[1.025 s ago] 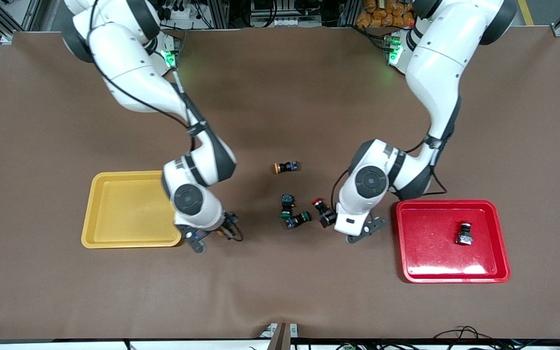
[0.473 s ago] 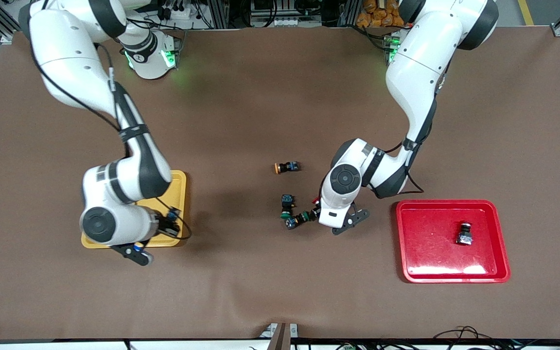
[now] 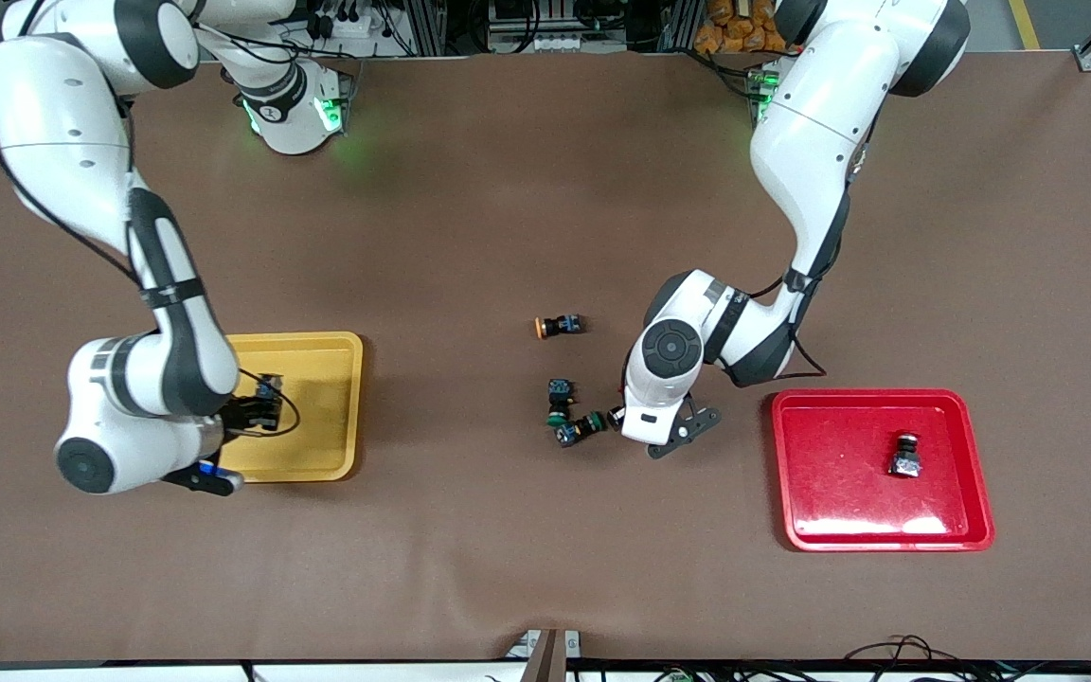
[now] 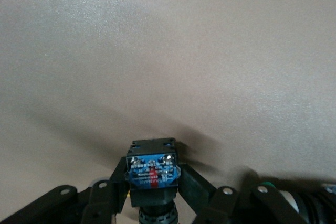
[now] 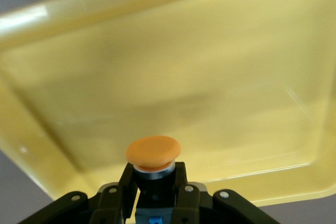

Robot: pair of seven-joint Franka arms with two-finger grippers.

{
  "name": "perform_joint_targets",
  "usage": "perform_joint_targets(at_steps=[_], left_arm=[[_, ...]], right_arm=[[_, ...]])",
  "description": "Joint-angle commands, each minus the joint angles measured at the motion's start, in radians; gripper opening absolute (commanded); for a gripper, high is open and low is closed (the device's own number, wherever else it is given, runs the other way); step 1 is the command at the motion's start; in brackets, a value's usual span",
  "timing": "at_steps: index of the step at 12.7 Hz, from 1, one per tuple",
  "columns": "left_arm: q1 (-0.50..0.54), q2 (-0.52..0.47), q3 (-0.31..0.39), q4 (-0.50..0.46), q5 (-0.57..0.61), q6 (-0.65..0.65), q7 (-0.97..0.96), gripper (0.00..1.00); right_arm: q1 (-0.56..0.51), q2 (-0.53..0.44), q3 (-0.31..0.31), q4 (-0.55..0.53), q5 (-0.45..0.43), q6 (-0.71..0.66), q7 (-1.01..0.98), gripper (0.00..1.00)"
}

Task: Place red and yellow buttons in trays
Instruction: 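Lower the orange button into the yellow tray with the right gripper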

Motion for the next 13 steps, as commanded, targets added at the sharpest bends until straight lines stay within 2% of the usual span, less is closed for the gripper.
perform_joint_targets(at_steps=[1, 3, 4, 6, 7, 8, 11, 13], left_arm=[[-0.002, -0.010, 0.035, 0.005, -0.004, -0.010, 0.004, 0.00], [0.004, -0.038, 0.067, 0.005, -0.002, -0.021, 0.071, 0.00], [0.008, -0.052, 0.088, 0.007, -0.004, -0.047, 0.117, 0.00], [0.032, -0.076, 0.130, 0.011, -0.007, -0.084, 0.242, 0.00], [0.069, -0.081, 0.130, 0.011, -0.004, -0.085, 0.314, 0.00], [0.105, -0.088, 0.130, 0.010, -0.004, -0.090, 0.386, 0.00], [0.193, -0.089, 0.130, 0.007, -0.002, -0.105, 0.630, 0.00], [0.257, -0.088, 0.130, 0.001, -0.004, -0.111, 0.842, 0.00]], right_arm=[[-0.052, -0.036, 0.020, -0.046, 0.016, 0.000, -0.085, 0.00], [-0.081, -0.027, 0.017, -0.062, 0.011, 0.049, -0.161, 0.00], [-0.092, -0.021, 0.017, -0.062, 0.011, 0.058, -0.176, 0.05], [-0.093, -0.007, 0.016, -0.062, 0.008, 0.106, -0.179, 0.60], [-0.093, -0.007, 0.016, -0.062, 0.008, 0.113, -0.179, 0.70], [-0.087, -0.007, 0.017, -0.062, 0.011, 0.112, -0.176, 1.00], [-0.064, -0.013, 0.023, -0.056, 0.023, 0.101, -0.156, 1.00], [-0.003, -0.019, 0.026, -0.046, 0.025, 0.083, 0.011, 1.00]])
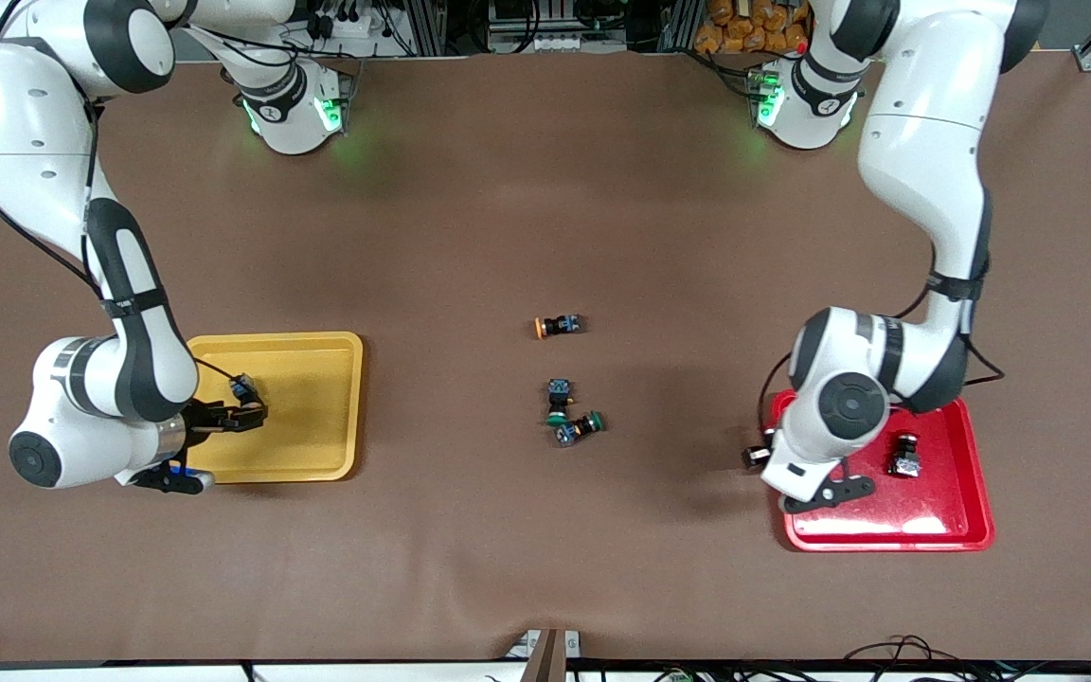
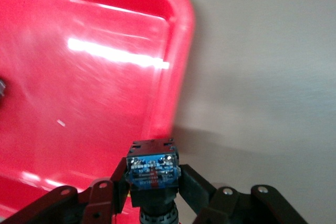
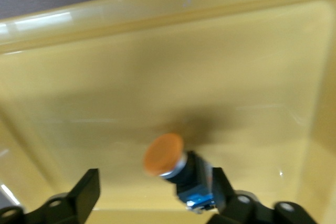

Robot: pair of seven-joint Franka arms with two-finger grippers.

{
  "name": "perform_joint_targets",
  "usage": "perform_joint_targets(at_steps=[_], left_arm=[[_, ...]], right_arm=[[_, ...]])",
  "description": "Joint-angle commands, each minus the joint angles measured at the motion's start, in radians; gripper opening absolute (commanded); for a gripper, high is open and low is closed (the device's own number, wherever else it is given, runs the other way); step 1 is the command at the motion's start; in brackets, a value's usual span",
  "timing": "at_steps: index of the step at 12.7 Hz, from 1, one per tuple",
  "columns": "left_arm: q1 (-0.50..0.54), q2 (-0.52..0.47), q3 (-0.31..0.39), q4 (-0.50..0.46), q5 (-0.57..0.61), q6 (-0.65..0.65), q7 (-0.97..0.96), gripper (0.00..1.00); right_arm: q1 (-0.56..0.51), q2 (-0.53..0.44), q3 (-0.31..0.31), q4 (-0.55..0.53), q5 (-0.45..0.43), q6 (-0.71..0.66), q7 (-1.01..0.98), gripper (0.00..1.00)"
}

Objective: Place red and yellow buttons in trays

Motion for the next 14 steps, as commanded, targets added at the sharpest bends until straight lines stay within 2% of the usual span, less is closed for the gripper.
perform_joint_targets(at_steps=[1, 2, 5, 8, 10, 11, 12, 13, 14], left_arm=[[0.070, -0.012, -0.006, -0.017, -0.004, -0.016, 0.233, 0.00], [0.090, -0.004, -0.006, -0.022, -0.004, -0.016, 0.302, 0.00], [0.148, 0.014, -0.005, -0.022, -0.002, -0.015, 0.471, 0.00], [0.173, 0.022, -0.003, -0.024, 0.028, -0.010, 0.568, 0.00], [0.176, 0.027, -0.005, -0.024, 0.056, -0.008, 0.574, 0.00], [0.176, 0.030, -0.005, -0.021, 0.057, -0.007, 0.575, 0.04], [0.176, 0.033, -0.005, -0.017, 0.056, -0.007, 0.585, 0.35], [0.176, 0.031, -0.005, -0.016, 0.057, -0.007, 0.586, 0.72], [0.176, 0.028, -0.005, -0.014, 0.056, -0.007, 0.586, 0.86]], right_arm=[[0.088, -0.025, 0.004, -0.005, 0.013, -0.015, 0.222, 1.00], [0.109, -0.025, 0.018, -0.005, 0.033, -0.012, 0.265, 1.00], [0.139, -0.026, 0.039, 0.009, 0.230, -0.004, 0.348, 1.00], [0.258, -0.028, 0.039, 0.016, 0.248, 0.014, 0.631, 1.00], [0.333, -0.032, 0.042, 0.016, 0.248, 0.044, 0.915, 1.00], [0.382, -0.032, 0.042, 0.016, 0.246, 0.053, 1.063, 1.00], [0.410, -0.032, 0.042, 0.015, 0.249, 0.062, 1.174, 1.00], [0.430, -0.034, 0.047, 0.015, 0.251, 0.062, 1.262, 1.00], [0.468, -0.034, 0.055, 0.015, 0.251, 0.065, 1.339, 1.00]])
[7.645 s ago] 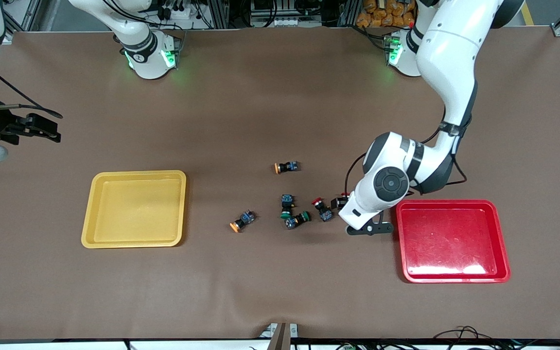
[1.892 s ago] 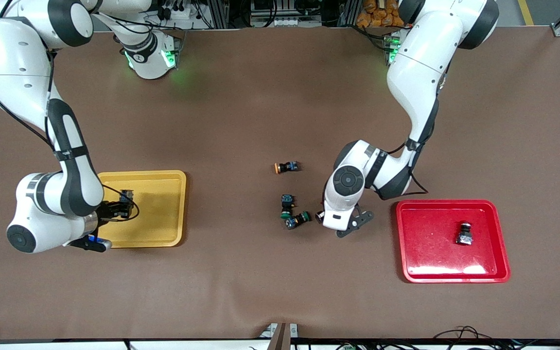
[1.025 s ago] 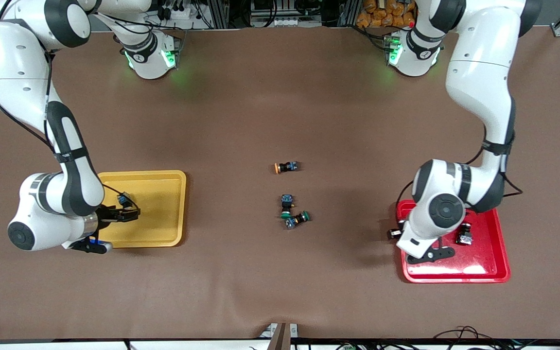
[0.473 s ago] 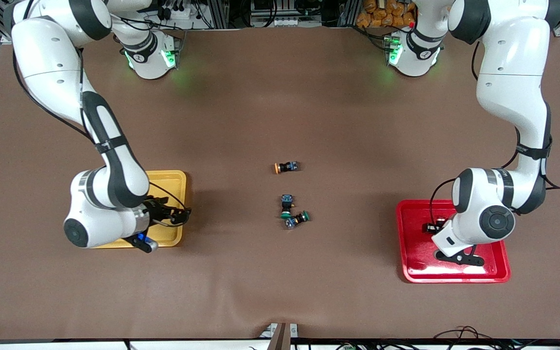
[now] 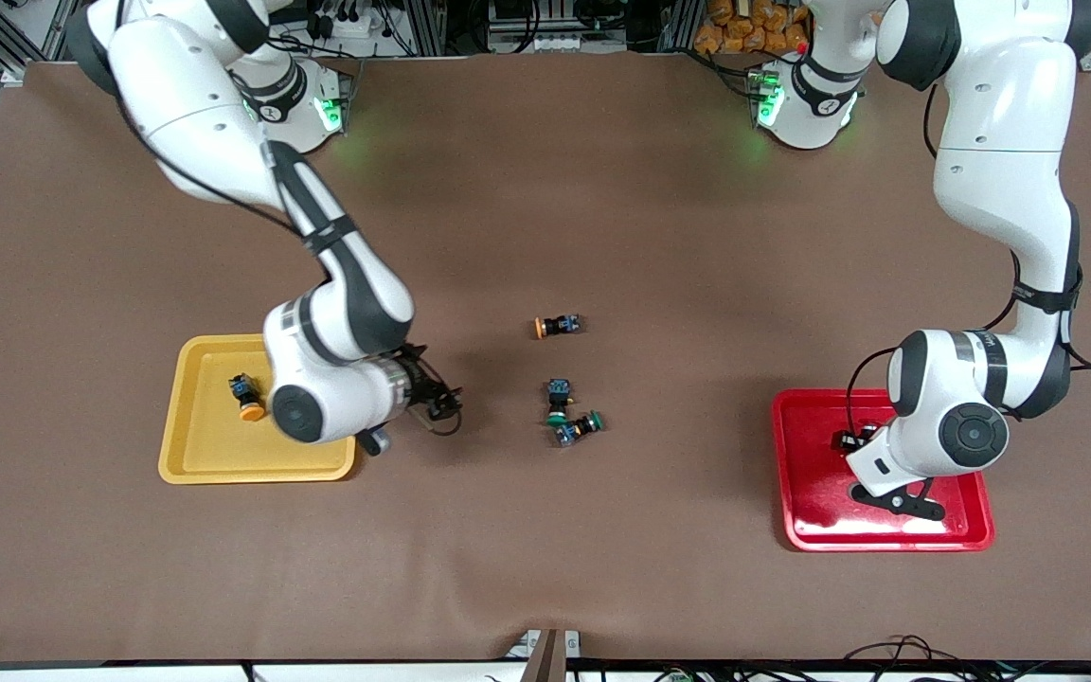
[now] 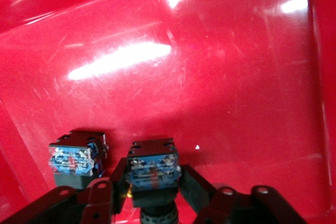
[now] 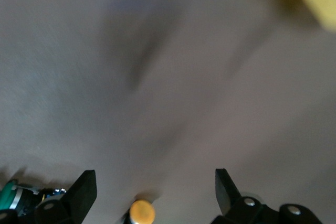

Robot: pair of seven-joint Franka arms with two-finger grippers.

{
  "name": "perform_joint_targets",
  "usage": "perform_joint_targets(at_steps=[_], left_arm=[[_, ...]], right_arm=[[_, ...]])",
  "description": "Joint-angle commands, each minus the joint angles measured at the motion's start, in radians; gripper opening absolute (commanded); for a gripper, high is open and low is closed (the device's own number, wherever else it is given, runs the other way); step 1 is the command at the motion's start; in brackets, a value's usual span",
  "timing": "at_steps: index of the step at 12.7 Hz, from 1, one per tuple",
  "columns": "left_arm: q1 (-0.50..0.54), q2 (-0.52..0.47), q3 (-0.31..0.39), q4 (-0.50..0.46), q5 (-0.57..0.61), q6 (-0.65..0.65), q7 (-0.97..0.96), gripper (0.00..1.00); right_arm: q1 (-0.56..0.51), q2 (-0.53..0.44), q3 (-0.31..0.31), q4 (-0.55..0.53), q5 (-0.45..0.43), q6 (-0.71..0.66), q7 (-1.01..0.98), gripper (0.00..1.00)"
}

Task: Place red and yellow buttons in trays
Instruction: 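Grasp a second orange button with the right gripper while the left gripper opens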

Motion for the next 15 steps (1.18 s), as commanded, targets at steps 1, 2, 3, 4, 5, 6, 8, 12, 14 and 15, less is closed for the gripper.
perform_joint_targets(at_steps=[1, 2, 3, 4, 5, 6, 8, 12, 14, 15], left_arm=[[0.002, -0.011, -0.003, 0.011, 0.022, -0.002, 0.011, 1.00], [0.003, -0.018, -0.003, 0.014, 0.021, -0.002, 0.011, 1.00], [0.003, -0.030, -0.003, 0.017, 0.015, -0.002, 0.011, 1.00], [0.003, -0.047, -0.007, 0.019, 0.009, -0.002, 0.005, 1.00], [0.002, -0.082, -0.010, 0.018, 0.001, -0.002, -0.009, 1.00], [0.003, -0.115, -0.010, 0.014, -0.017, -0.002, -0.012, 1.00], [0.003, -0.176, -0.009, 0.010, -0.033, -0.005, -0.047, 1.00], [0.003, -0.308, -0.010, 0.008, -0.037, -0.093, -0.098, 1.00], [0.008, -0.394, -0.010, 0.008, -0.074, -0.207, -0.093, 1.00], [0.013, -0.432, -0.010, 0.008, -0.089, -0.253, -0.092, 1.00]], right_arm=[[0.081, -0.017, 0.005, -0.007, 0.013, 0.025, 0.203, 1.00], [0.140, -0.016, 0.003, -0.013, 0.011, 0.089, 0.259, 1.00], [0.175, -0.008, 0.003, -0.021, 0.011, 0.147, 0.268, 1.00], [0.213, -0.008, 0.003, -0.030, 0.013, 0.195, 0.277, 1.00], [0.224, -0.008, 0.003, -0.030, 0.014, 0.203, 0.278, 1.00], [0.224, -0.008, 0.005, -0.032, 0.014, 0.202, 0.301, 1.00], [0.272, -0.006, 0.003, -0.045, 0.013, 0.206, 0.355, 1.00], [0.293, 0.006, 0.002, -0.073, 0.011, 0.281, 0.380, 1.00], [0.312, 0.018, 0.002, -0.082, 0.011, 0.338, 0.381, 1.00], [0.315, 0.026, 0.002, -0.082, 0.011, 0.341, 0.381, 1.00]])
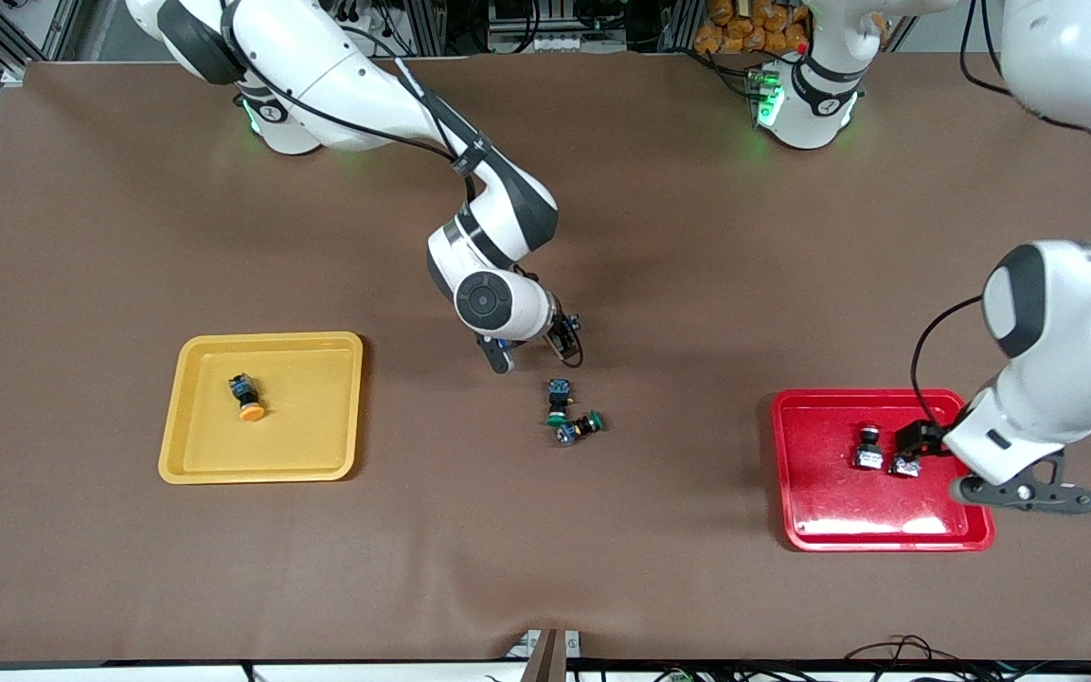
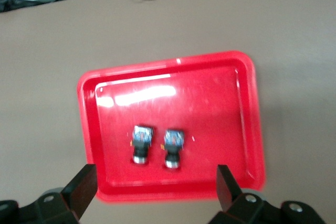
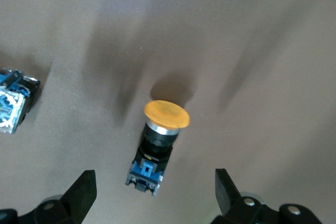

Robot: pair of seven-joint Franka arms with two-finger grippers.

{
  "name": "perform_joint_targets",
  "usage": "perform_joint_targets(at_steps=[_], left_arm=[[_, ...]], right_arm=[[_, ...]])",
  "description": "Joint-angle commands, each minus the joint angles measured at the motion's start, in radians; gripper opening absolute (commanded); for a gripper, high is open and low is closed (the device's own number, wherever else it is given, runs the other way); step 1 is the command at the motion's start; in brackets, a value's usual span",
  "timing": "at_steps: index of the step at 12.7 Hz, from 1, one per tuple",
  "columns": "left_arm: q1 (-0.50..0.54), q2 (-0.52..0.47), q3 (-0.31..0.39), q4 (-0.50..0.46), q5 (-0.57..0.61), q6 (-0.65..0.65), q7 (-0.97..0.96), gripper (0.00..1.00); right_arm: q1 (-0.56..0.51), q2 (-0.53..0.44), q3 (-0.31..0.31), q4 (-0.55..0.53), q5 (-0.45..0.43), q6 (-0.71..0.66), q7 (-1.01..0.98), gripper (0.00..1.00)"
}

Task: Place red and yellow buttons in trays
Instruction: 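Lift the orange button with the right gripper while the left gripper withdraws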

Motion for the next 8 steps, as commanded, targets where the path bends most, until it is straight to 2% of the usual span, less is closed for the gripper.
perform_joint_targets(at_steps=[1, 3, 6, 7, 8], left_arm=[[0.011, -0.130, -0.005, -0.034, -0.045, -0.113, -0.004, 1.00], [0.009, -0.193, -0.005, -0.034, -0.052, -0.185, -0.012, 1.00], [0.009, -0.266, -0.008, -0.029, -0.054, -0.255, -0.027, 1.00], [0.011, -0.293, -0.010, -0.026, -0.068, -0.274, -0.029, 1.00], [0.009, -0.315, -0.007, -0.025, -0.097, -0.276, -0.033, 1.00]], right_arm=[[0.027, 0.011, -0.010, -0.010, 0.009, 0.029, 0.014, 0.97], [0.030, 0.017, -0.010, -0.010, 0.001, 0.029, 0.013, 0.75], [0.038, 0.037, -0.015, -0.010, -0.007, 0.049, 0.010, 0.71], [0.039, 0.046, -0.015, -0.010, -0.010, 0.061, 0.003, 0.60], [0.043, 0.049, -0.017, -0.010, -0.026, 0.070, 0.002, 0.33]])
